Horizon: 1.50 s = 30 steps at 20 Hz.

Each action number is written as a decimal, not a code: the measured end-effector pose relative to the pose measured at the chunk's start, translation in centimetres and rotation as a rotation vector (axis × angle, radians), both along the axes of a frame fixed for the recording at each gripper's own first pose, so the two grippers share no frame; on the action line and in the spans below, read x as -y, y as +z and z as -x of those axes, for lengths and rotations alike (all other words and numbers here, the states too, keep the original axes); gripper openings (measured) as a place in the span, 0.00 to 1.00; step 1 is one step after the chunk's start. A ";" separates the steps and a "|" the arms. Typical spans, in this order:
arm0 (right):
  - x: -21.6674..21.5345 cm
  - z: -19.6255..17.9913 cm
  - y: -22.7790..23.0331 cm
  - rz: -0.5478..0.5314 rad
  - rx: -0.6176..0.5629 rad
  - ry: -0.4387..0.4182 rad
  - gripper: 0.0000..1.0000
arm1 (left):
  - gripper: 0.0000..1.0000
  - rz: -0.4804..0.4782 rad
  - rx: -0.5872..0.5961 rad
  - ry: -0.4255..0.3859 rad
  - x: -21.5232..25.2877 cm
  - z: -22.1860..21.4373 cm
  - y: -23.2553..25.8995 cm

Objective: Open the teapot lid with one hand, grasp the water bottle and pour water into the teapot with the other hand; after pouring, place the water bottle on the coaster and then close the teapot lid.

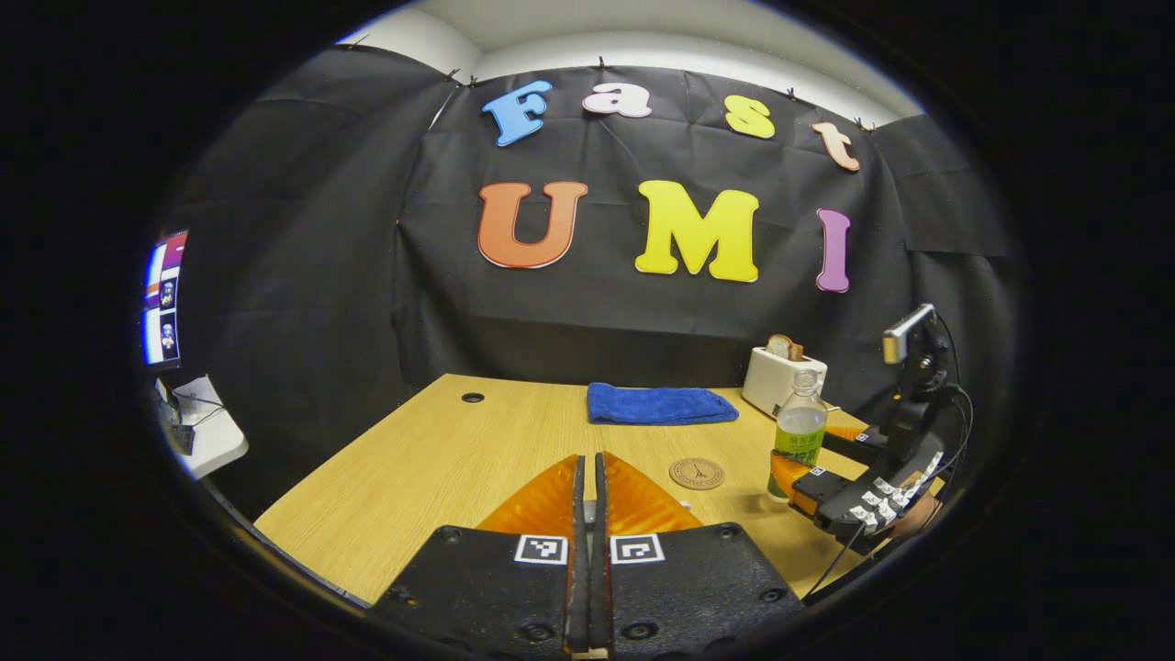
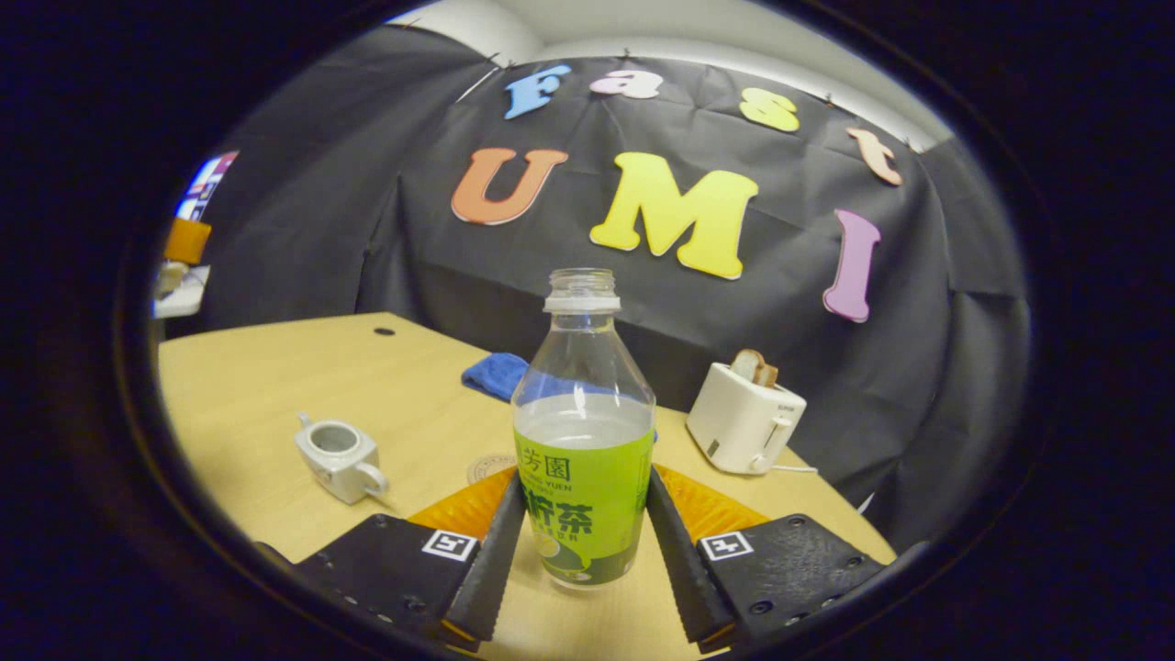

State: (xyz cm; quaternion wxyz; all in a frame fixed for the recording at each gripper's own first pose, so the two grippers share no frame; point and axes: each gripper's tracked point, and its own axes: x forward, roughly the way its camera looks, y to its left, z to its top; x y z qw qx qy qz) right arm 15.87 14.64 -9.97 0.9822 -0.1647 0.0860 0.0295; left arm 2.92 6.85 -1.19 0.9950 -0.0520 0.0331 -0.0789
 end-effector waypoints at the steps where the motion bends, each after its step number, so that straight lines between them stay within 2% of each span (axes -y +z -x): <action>1: 0.0 -0.2 -0.1 0.070 -0.007 -0.004 0.73 | 0.03 -0.003 0.003 0.004 -0.4 0.1 0.1; 5: -1.0 -1.1 -1.0 0.350 -0.022 0.015 0.74 | 0.03 0.006 -0.003 0.011 -1.5 0.1 0.0; 8: -2.7 -1.3 -1.4 0.576 0.012 0.047 0.74 | 0.03 0.015 -0.009 0.017 -2.1 0.1 -0.3; 12: -4.1 -1.6 -1.7 0.779 0.067 0.069 0.72 | 0.03 0.008 -0.023 0.023 -2.9 0.0 -0.7; 16: -4.7 -2.0 -0.9 1.014 0.154 0.053 0.74 | 0.03 0.013 -0.036 0.024 -3.4 -0.2 -1.1; 20: -5.0 -1.4 -0.1 1.182 0.231 0.037 0.75 | 0.03 0.017 -0.049 0.024 -3.8 -0.3 -1.6; 30: -6.8 -0.6 2.6 1.454 0.396 0.020 0.73 | 0.03 0.012 -0.058 0.009 -3.8 -0.4 -1.9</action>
